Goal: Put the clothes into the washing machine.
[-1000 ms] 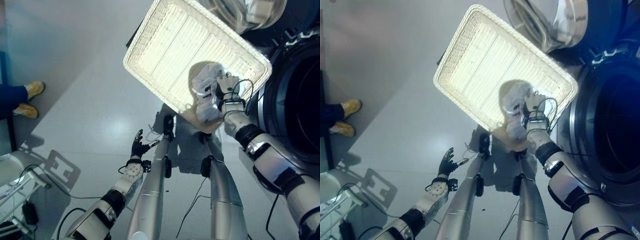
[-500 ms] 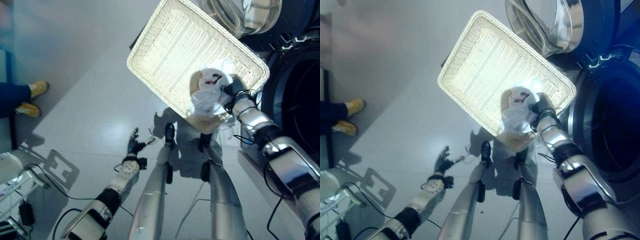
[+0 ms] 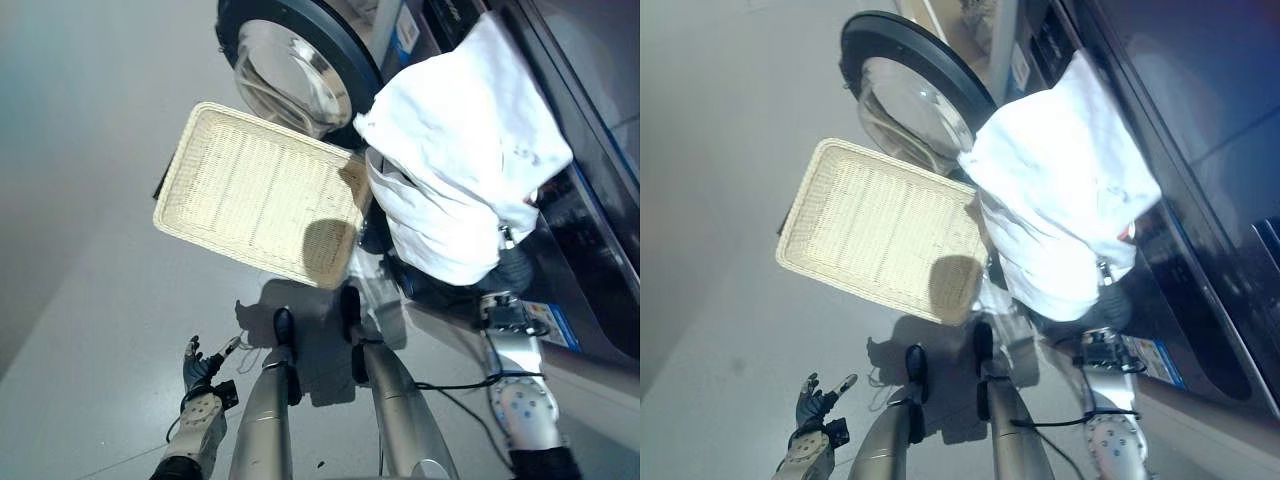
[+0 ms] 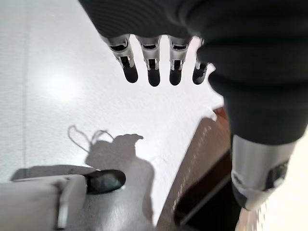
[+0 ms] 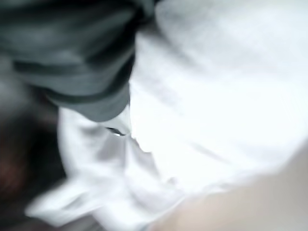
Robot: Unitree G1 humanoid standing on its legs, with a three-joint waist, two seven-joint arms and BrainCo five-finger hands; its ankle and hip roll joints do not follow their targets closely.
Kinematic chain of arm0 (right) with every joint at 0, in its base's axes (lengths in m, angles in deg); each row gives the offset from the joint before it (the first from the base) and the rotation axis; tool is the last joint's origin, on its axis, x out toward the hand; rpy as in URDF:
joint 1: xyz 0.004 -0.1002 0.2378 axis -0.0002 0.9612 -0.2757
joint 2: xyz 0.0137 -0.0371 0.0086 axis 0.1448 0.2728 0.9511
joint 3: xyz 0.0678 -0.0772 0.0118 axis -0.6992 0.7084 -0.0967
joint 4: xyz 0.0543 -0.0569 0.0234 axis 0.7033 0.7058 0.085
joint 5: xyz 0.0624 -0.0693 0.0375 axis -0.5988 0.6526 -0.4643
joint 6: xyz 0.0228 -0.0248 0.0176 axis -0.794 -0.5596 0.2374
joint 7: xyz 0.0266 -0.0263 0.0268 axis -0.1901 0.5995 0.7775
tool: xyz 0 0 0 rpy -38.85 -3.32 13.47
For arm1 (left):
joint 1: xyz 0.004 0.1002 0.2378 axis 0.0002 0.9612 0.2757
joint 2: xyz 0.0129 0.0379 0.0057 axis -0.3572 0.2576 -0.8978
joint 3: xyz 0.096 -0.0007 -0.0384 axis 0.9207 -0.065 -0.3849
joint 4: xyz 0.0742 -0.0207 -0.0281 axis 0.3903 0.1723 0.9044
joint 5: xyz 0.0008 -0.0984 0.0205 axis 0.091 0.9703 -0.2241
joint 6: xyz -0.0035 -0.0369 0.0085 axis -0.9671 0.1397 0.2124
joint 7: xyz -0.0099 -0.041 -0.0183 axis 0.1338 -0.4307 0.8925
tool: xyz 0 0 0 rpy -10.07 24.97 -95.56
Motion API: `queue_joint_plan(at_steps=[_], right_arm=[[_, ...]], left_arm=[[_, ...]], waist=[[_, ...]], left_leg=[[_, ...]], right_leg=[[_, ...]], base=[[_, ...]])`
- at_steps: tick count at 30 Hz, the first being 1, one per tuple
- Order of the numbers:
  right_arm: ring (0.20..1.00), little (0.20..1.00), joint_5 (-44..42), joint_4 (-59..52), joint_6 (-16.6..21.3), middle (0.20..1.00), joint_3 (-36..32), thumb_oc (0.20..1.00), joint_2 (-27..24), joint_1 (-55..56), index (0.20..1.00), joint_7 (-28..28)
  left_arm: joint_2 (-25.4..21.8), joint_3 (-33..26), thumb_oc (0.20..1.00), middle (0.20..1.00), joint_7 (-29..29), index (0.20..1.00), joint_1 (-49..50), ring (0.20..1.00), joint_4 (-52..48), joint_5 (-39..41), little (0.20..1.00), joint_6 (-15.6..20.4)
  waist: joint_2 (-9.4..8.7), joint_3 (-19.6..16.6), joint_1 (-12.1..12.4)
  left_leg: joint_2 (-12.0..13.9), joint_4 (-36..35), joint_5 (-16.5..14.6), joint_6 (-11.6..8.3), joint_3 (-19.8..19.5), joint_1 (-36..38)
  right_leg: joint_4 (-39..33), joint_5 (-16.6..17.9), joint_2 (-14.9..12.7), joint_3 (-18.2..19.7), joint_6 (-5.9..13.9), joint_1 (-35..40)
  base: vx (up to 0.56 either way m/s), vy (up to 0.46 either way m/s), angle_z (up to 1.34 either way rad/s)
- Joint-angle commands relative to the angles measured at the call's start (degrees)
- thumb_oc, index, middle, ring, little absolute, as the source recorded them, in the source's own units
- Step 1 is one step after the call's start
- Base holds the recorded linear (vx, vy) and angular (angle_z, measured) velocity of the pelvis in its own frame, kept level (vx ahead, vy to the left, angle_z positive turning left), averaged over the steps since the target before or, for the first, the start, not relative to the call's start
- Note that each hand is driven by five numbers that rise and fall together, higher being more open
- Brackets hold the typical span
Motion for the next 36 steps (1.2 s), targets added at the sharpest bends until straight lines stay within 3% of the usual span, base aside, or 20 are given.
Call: queue_joint_plan(at_steps=[1, 7, 10, 15, 19, 23, 26, 28, 29, 30, 32, 36], right_arm=[[0.2, 0.2, -4.6, -3.0, 0.0, 0.2, -1.1, 0.2, -2.4, -11.0, 0.2, 6.1], [0.2, 0.2, -6.1, -3.1, 0.1, 0.2, -1.9, 0.2, -2.3, -10.4, 0.2, 5.4], [0.2, 0.2, -2.8, -0.6, 2.0, 0.2, -1.7, 0.2, -2.7, -10.4, 0.2, 0.6], [0.2, 0.2, 0.3, 4.3, 1.9, 0.2, -0.3, 0.2, -3.9, -10.7, 0.2, -2.6], [0.2, 0.2, -2.9, 8.6, 1.7, 0.2, 1.4, 0.2, -3.9, -11.0, 0.2, -3.4], [0.2, 0.2, -8.8, 11.7, 4.2, 0.2, 1.4, 0.2, -2.8, -12.2, 0.2, -5.1], [0.2, 0.2, -16.5, 14.8, 7.1, 0.2, -0.4, 0.2, -1.3, -13.3, 0.2, -7.5], [0.2, 0.2, -23.0, 17.5, 12.7, 0.2, -3.4, 0.2, -0.5, -14.9, 0.2, -11.5], [0.2, 0.2, -23.0, 17.9, 12.7, 0.2, -3.8, 0.2, -0.4, -15.2, 0.2, -11.7], [0.2, 0.2, -23.0, 19.0, 15.5, 0.2, -5.4, 0.2, -0.3, -16.1, 0.2, -13.8], [0.2, 0.2, -23.0, 22.8, 22.1, 0.2, -11.0, 0.2, -2.2, -20.8, 0.2, -21.3], [0.2, 0.2, -23.0, 29.5, 31.2, 0.2, -17.0, 0.2, -8.2, -28.0, 0.2, -30.5]], left_arm=[[-1.9, 0.7, 1.0, 1.0, 0.2, 1.0, -2.7, 1.0, -2.0, -3.1, 1.0, 1.4], [-2.1, 0.3, 1.0, 1.0, 0.1, 1.0, -3.1, 1.0, -1.2, -2.9, 1.0, 1.5], [-2.2, 0.5, 1.0, 1.0, 0.1, 1.0, -3.7, 1.0, -0.7, -2.7, 1.0, 1.5], [-2.1, 1.0, 1.0, 1.0, 0.1, 1.0, -4.4, 1.0, 0.0, -2.2, 1.0, 1.5], [-1.9, 1.9, 1.0, 1.0, 0.3, 1.0, -4.7, 1.0, 0.9, -2.1, 1.0, 2.0], [-1.6, 2.6, 1.0, 1.0, 0.4, 1.0, -5.5, 1.0, 1.9, -2.0, 1.0, 1.8], [-1.4, 3.1, 1.0, 1.0, 0.5, 1.0, -6.6, 1.0, 3.2, -1.8, 1.0, 1.4], [-1.1, 3.7, 1.0, 1.0, 0.7, 1.0, -7.3, 1.0, 4.0, -1.9, 1.0, 0.8], [-1.2, 3.8, 1.0, 1.0, 0.6, 1.0, -7.4, 1.0, 4.1, -1.9, 1.0, 0.9], [-1.2, 4.0, 1.0, 1.0, 0.3, 1.0, -7.5, 1.0, 4.7, -2.0, 1.0, 1.0], [-1.2, 5.1, 1.0, 1.0, -0.2, 1.0, -7.7, 1.0, 6.2, -2.2, 1.0, 1.5], [-1.7, 6.2, 1.0, 1.0, -1.1, 1.0, -7.8, 1.0, 6.8, -2.7, 1.0, 1.4]], waist=[[1.34, 8.3, 2.5], [1.27, 8.3, 1.9], [1.37, 8.3, 1.8], [1.49, 8.3, 1.9], [1.6, 8.3, 2.2], [1.91, 8.3, 2.5], [2.15, 8.3, 2.5], [2.5, 8.3, 2.6], [2.55, 8.3, 2.7], [2.73, 8.3, 2.8], [3.4, 8.3, 3.2], [4.56, 8.3, 4.0]], left_leg=[[-3.4, -2.9, -1.0, 0.46, 2.5, 5.0], [-3.4, -3.2, -1.1, 0.34, 3.3, 6.3], [-3.5, -3.2, -1.1, 0.31, 3.4, 6.6], [-3.6, -3.6, -0.9, 0.3, 3.5, 7.1], [-3.6, -3.9, -0.7, 0.23, 3.7, 7.3], [-3.6, -4.2, -0.6, 0.14, 3.6, 7.6], [-3.7, -4.2, -0.7, 0.12, 3.6, 7.8], [-3.7, -4.2, -0.8, 0.22, 3.6, 7.9], [-3.7, -4.2, -0.8, 0.22, 3.6, 7.9], [-3.7, -4.0, -0.9, 0.22, 3.6, 7.9], [-3.7, -3.7, -1.1, 0.14, 3.3, 7.8], [-3.7, -3.4, -1.3, -0.03, 2.8, 7.3]], right_leg=[[-5.5, 2.8, 1.0, -1.1, 3.12, 4.3], [-6.2, 2.8, 1.1, -0.6, 3.19, 5.8], [-6.4, 2.7, 1.0, -0.4, 3.17, 6.2], [-6.7, 2.7, 1.1, -0.4, 3.06, 6.7], [-6.8, 2.6, 1.1, -0.6, 2.81, 7.1], [-6.8, 2.3, 1.1, -0.8, 2.64, 7.5], [-6.4, 2.0, 1.1, -0.9, 2.59, 7.6], [-6.2, 1.9, 0.9, -0.9, 2.58, 7.6], [-6.2, 1.9, 0.9, -1.0, 2.57, 7.6], [-6.1, 1.8, 0.8, -1.0, 2.56, 7.6], [-5.3, 1.4, 0.6, -1.2, 2.6, 7.6], [-3.9, 0.6, 0.3, -1.6, 2.58, 7.1]], base=[[-0.04, 0.017, 0.26], [-0.03, 0.018, -0.07], [-0.02, 0.003, -0.05], [0.0, 0.0, -0.01], [0.0, -0.005, -0.03], [0.0, -0.004, 0.01], [0.0, 0.0, 0.0], [0.03, -0.039, 0.0], [0.02, -0.036, 0.0], [0.03, -0.04, 0.0], [0.05, -0.072, 0.02], [0.05, -0.082, 0.01]])
